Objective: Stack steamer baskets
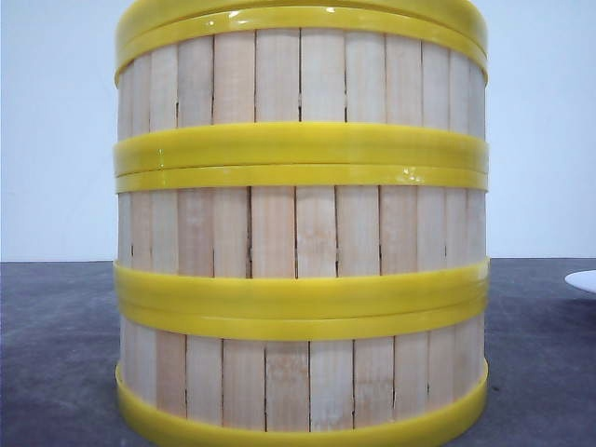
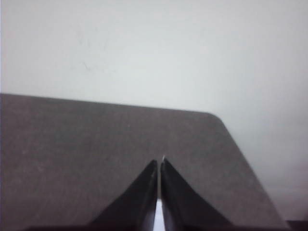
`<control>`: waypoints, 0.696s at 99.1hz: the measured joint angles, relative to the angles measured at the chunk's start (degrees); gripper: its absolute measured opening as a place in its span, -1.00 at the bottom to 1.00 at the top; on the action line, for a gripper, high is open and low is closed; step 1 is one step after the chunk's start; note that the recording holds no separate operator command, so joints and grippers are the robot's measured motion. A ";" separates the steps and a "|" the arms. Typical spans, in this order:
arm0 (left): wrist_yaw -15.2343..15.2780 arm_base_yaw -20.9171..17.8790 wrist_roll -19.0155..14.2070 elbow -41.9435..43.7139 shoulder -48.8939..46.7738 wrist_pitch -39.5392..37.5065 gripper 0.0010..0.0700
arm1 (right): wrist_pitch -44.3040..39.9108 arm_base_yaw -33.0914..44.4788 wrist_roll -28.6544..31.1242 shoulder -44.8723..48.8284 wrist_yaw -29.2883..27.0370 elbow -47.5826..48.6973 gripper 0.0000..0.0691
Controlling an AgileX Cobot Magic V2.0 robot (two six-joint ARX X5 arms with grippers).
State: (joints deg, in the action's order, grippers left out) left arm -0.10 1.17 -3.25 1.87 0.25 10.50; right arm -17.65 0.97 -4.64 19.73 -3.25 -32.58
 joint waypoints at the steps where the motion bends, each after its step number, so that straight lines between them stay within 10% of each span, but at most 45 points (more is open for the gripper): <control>1: -0.02 0.00 0.00 0.00 0.00 0.00 -0.95 | 0.24 0.09 0.00 -0.55 0.11 0.83 -0.98; 69: 0.00 0.00 0.00 0.00 0.00 0.00 -0.95 | 9.46 2.38 3.37 -19.37 2.25 29.16 -0.98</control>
State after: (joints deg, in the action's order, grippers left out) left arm -0.10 1.17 -3.25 1.87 0.25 10.50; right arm -8.19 3.36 -1.28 0.36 -0.99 -3.42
